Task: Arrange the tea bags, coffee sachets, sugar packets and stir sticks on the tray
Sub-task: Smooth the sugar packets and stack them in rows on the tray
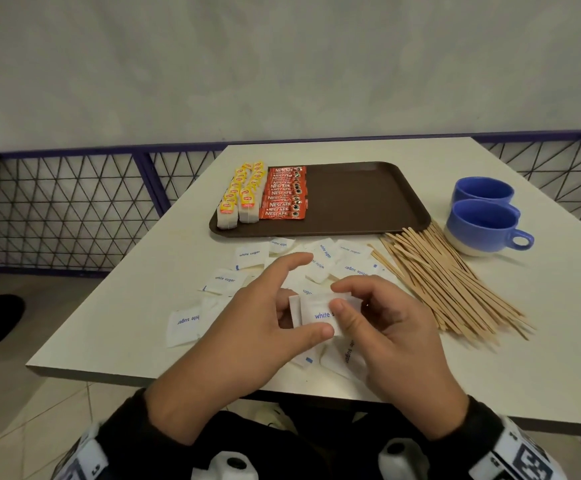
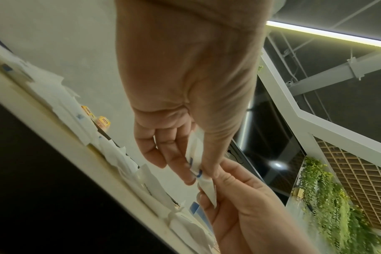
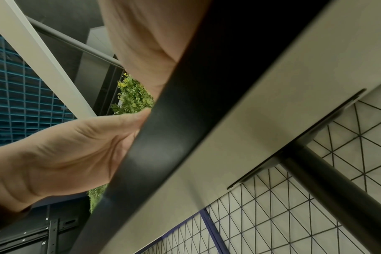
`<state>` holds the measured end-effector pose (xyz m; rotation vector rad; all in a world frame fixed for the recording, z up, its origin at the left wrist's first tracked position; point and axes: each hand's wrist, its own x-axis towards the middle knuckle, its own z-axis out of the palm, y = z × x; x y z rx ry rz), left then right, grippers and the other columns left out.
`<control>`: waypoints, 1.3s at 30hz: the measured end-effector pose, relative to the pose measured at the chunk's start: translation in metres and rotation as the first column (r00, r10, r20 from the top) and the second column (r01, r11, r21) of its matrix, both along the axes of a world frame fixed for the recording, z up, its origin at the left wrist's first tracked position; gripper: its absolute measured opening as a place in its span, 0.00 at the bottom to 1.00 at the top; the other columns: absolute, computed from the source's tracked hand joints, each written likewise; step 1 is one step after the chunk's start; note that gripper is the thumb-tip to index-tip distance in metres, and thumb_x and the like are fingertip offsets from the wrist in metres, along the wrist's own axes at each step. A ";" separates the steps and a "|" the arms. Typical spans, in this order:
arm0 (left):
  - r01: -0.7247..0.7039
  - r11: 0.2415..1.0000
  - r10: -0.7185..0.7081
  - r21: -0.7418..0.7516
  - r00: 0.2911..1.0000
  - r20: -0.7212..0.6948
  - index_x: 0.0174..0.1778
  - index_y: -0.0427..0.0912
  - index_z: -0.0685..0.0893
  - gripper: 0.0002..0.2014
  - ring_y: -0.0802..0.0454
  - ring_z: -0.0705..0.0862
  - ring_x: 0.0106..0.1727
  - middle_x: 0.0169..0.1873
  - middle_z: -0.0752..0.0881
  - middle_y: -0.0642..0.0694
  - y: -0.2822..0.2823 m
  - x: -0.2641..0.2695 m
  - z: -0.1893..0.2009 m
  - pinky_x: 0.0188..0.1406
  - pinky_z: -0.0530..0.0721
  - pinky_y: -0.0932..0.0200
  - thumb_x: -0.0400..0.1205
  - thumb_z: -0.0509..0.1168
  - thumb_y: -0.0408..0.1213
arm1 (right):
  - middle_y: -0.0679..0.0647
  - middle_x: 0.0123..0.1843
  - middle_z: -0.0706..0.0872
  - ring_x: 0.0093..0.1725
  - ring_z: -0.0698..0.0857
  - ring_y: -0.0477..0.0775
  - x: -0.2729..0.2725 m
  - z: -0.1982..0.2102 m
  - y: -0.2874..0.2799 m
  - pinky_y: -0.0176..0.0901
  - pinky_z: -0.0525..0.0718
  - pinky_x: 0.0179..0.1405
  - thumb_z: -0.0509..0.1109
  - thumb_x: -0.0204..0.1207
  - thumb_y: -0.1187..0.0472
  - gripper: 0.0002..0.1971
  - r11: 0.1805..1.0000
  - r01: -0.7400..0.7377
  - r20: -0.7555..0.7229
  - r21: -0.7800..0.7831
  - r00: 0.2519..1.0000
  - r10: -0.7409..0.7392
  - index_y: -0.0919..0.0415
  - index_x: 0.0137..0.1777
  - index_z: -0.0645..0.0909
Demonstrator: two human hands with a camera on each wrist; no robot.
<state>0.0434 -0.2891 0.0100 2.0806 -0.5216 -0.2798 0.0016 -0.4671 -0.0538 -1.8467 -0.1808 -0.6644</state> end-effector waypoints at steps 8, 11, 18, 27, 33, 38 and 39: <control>0.092 0.996 -0.092 -0.002 0.996 -0.001 0.75 0.73 0.68 0.35 0.60 0.91 0.52 0.49 0.92 0.58 0.001 -0.002 0.001 0.60 0.88 0.49 0.79 0.77 0.42 | 0.47 0.43 0.89 0.41 0.86 0.55 0.000 0.002 0.002 0.60 0.86 0.38 0.76 0.81 0.59 0.04 0.999 -0.019 0.003 0.040 1.000 0.019 0.46 0.50 0.86; 0.107 0.994 -0.107 -0.014 0.994 0.000 0.71 0.72 0.74 0.31 0.58 0.92 0.52 0.52 0.92 0.56 0.002 -0.002 -0.001 0.58 0.90 0.48 0.79 0.77 0.38 | 0.45 0.43 0.88 0.39 0.85 0.52 -0.001 0.003 0.002 0.51 0.85 0.36 0.75 0.81 0.58 0.05 0.999 -0.032 0.010 0.035 0.999 0.032 0.47 0.52 0.86; 0.062 0.987 -0.071 -0.146 0.996 -0.055 0.74 0.57 0.79 0.26 0.47 0.94 0.42 0.46 0.94 0.49 0.003 0.001 -0.003 0.61 0.88 0.47 0.82 0.72 0.31 | 0.49 0.40 0.86 0.38 0.86 0.65 0.001 0.000 0.003 0.66 0.87 0.36 0.77 0.80 0.56 0.16 0.988 -0.126 -0.024 0.083 0.991 0.129 0.41 0.66 0.85; 0.029 0.985 -0.042 -0.169 0.996 -0.074 0.72 0.63 0.79 0.20 0.45 0.93 0.43 0.34 0.92 0.40 0.002 0.004 -0.007 0.69 0.80 0.36 0.85 0.69 0.40 | 0.39 0.41 0.88 0.34 0.89 0.59 0.001 0.001 0.003 0.57 0.90 0.35 0.76 0.79 0.58 0.13 0.989 -0.110 -0.059 0.096 0.991 0.116 0.44 0.62 0.88; 0.063 0.981 -0.084 -0.183 0.990 -0.113 0.75 0.58 0.77 0.29 0.45 0.94 0.42 0.42 0.94 0.44 0.004 0.001 -0.003 0.63 0.87 0.44 0.81 0.73 0.28 | 0.45 0.46 0.89 0.35 0.89 0.58 0.002 0.001 0.003 0.51 0.90 0.34 0.76 0.80 0.64 0.12 0.987 -0.108 -0.046 0.121 0.992 0.115 0.49 0.59 0.91; 0.041 0.983 -0.054 -0.178 0.996 -0.066 0.75 0.61 0.75 0.33 0.46 0.94 0.41 0.42 0.94 0.49 0.003 -0.005 0.000 0.55 0.90 0.53 0.79 0.75 0.27 | 0.46 0.42 0.89 0.29 0.87 0.55 -0.001 0.003 0.003 0.49 0.90 0.33 0.75 0.80 0.65 0.14 0.978 -0.132 -0.031 0.162 0.990 0.139 0.51 0.62 0.90; 0.021 0.983 -0.033 -0.181 0.998 -0.061 0.75 0.62 0.75 0.34 0.47 0.93 0.41 0.43 0.94 0.50 0.004 -0.005 0.000 0.55 0.90 0.54 0.78 0.77 0.28 | 0.44 0.41 0.89 0.28 0.87 0.55 -0.002 0.005 0.003 0.47 0.89 0.32 0.76 0.80 0.64 0.16 0.979 -0.127 -0.044 0.157 0.990 0.136 0.50 0.65 0.89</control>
